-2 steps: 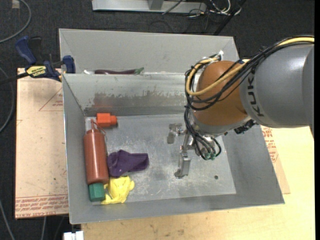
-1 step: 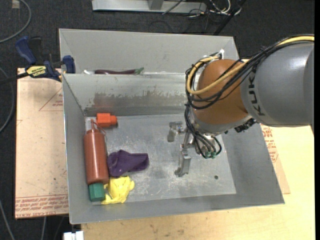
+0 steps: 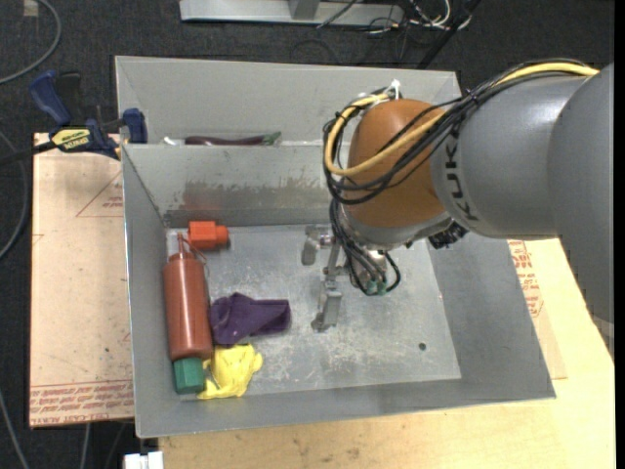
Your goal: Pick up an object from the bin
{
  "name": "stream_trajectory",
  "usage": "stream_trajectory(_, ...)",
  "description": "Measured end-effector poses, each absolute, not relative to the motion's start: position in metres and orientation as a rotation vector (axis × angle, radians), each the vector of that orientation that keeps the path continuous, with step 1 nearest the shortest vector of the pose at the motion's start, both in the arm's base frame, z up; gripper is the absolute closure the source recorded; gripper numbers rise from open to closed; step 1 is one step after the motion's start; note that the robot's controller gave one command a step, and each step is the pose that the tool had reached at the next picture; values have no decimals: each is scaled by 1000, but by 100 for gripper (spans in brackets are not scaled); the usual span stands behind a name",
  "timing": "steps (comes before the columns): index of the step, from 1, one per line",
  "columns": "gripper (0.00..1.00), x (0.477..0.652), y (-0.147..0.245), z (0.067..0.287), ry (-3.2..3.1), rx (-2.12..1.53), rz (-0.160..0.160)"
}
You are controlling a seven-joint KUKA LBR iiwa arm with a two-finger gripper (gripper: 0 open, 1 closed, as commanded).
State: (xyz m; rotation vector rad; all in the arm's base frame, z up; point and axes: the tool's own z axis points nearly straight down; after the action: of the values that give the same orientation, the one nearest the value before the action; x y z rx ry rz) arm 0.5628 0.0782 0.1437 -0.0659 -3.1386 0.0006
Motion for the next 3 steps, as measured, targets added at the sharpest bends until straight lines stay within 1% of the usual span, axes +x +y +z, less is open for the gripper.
stream_trajectory(1, 0, 566, 105, 111, -3146, -115, -12)
stream_trajectory(2, 0, 571, 127, 78, -3137, -112, 0)
stream_trajectory(3, 100, 590, 134, 76, -3151, 11, -13)
